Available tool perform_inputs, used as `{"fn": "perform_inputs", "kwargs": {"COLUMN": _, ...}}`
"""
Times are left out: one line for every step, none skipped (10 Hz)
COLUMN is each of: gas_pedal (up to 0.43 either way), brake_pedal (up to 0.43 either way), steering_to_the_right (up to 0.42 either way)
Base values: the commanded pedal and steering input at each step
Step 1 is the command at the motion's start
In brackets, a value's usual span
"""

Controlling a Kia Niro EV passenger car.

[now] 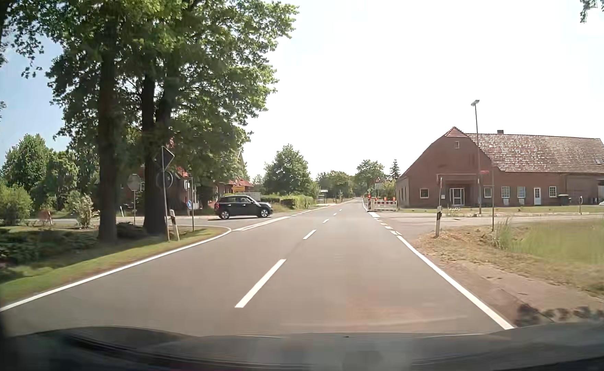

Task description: Follow the waypoints while adhering to traffic rules and regulations

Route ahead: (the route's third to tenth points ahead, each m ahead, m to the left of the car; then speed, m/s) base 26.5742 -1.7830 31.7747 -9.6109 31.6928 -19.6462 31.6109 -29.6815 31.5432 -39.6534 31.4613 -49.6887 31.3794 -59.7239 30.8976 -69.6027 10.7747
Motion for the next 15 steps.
{"fn": "perform_inputs", "kwargs": {"gas_pedal": 0.0, "brake_pedal": 0.293, "steering_to_the_right": 0.023}}
{"fn": "perform_inputs", "kwargs": {"gas_pedal": 0.0, "brake_pedal": 0.299, "steering_to_the_right": 0.024}}
{"fn": "perform_inputs", "kwargs": {"gas_pedal": 0.0, "brake_pedal": 0.293, "steering_to_the_right": 0.024}}
{"fn": "perform_inputs", "kwargs": {"gas_pedal": 0.0, "brake_pedal": 0.293, "steering_to_the_right": 0.027}}
{"fn": "perform_inputs", "kwargs": {"gas_pedal": 0.0, "brake_pedal": 0.293, "steering_to_the_right": 0.031}}
{"fn": "perform_inputs", "kwargs": {"gas_pedal": 0.0, "brake_pedal": 0.287, "steering_to_the_right": 0.038}}
{"fn": "perform_inputs", "kwargs": {"gas_pedal": 0.0, "brake_pedal": 0.287, "steering_to_the_right": 0.045}}
{"fn": "perform_inputs", "kwargs": {"gas_pedal": 0.0, "brake_pedal": 0.28, "steering_to_the_right": 0.055}}
{"fn": "perform_inputs", "kwargs": {"gas_pedal": 0.0, "brake_pedal": 0.28, "steering_to_the_right": 0.065}}
{"fn": "perform_inputs", "kwargs": {"gas_pedal": 0.0, "brake_pedal": 0.274, "steering_to_the_right": 0.078}}
{"fn": "perform_inputs", "kwargs": {"gas_pedal": 0.0, "brake_pedal": 0.274, "steering_to_the_right": 0.089}}
{"fn": "perform_inputs", "kwargs": {"gas_pedal": 0.0, "brake_pedal": 0.268, "steering_to_the_right": 0.106}}
{"fn": "perform_inputs", "kwargs": {"gas_pedal": 0.0, "brake_pedal": 0.262, "steering_to_the_right": 0.128}}
{"fn": "perform_inputs", "kwargs": {"gas_pedal": 0.0, "brake_pedal": 0.25, "steering_to_the_right": 0.147}}
{"fn": "perform_inputs", "kwargs": {"gas_pedal": 0.0, "brake_pedal": 0.171, "steering_to_the_right": 0.174}}
